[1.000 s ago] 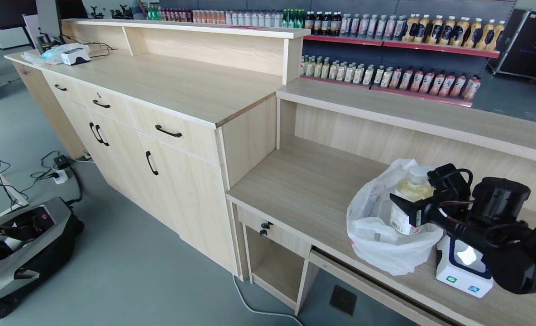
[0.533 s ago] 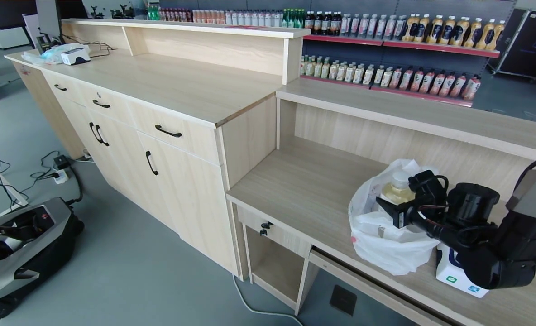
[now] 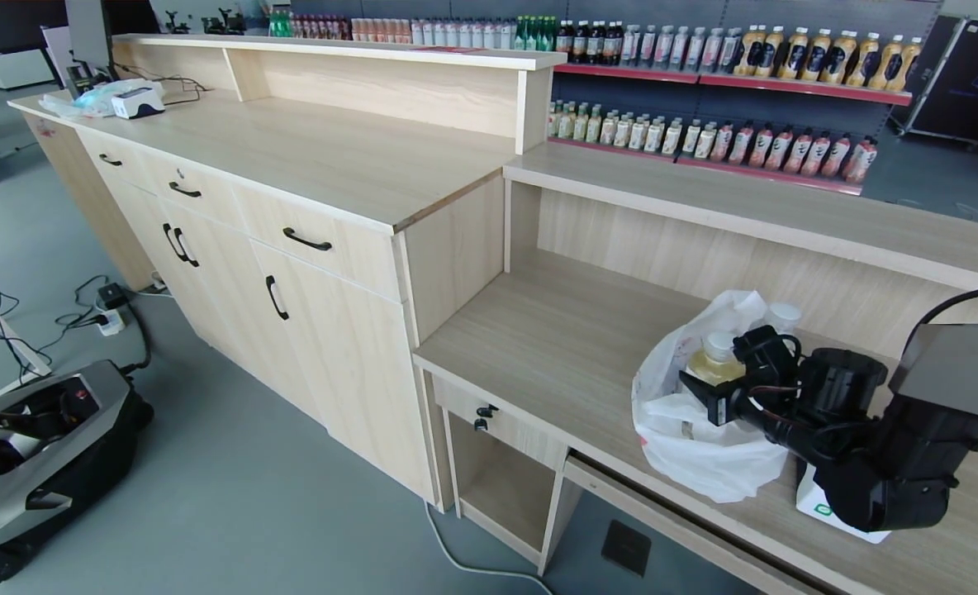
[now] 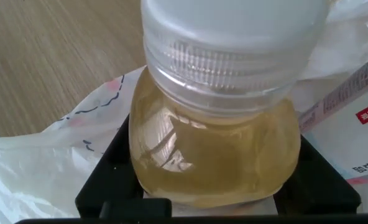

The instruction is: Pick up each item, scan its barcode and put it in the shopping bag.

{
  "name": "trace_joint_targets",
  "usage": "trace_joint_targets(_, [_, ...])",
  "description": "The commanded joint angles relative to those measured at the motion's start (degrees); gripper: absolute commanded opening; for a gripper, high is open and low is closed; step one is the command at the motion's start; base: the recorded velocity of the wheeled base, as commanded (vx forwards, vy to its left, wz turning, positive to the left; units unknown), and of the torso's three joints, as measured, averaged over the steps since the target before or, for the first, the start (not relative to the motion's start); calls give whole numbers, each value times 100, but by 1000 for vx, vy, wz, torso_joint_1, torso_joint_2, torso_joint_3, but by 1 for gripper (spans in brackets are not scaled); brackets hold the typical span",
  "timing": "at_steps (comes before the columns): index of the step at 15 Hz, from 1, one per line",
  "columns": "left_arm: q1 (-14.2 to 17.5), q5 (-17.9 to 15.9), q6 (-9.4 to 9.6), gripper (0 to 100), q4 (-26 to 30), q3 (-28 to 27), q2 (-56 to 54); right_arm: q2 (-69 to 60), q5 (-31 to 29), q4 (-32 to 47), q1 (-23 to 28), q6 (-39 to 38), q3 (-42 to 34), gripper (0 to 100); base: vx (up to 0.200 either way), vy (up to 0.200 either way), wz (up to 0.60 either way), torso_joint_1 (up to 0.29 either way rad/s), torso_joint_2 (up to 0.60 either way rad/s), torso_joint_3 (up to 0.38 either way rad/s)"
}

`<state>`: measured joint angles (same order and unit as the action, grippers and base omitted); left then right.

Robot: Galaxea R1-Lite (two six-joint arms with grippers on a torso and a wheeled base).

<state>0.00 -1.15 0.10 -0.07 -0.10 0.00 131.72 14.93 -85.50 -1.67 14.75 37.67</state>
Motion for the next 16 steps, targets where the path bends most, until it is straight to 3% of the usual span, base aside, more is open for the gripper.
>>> trace_joint_targets(1, [0,0,-1,100,-1,1,0,117,1,25,9,2,-14,0,0,0,0,0,0,0])
trace_joint_targets(4, [0,0,-1,100,-1,1,0,143,1,34,26,-7,-67,0,0,0,0,0,0,0])
trace_joint_targets(5, [0,0,-1,100,-1,1,0,100,1,43,26,-60,-128,100,0,0,0,0,0,0])
trace_joint_targets(10, [0,0,-1,100,-1,1,0,-1148,1,473,9,-464,-286,100,0,0,0,0,0,0])
trace_joint_targets(14, [0,0,-1,100,-1,1,0,-3240,-43,1721,53,-561,-779,100,0,0,0,0,0,0])
trace_joint_targets(16, [0,0,-1,100,-1,1,0,-4058,-52,2099,439,-526,-928,100,0,0,0,0,0,0])
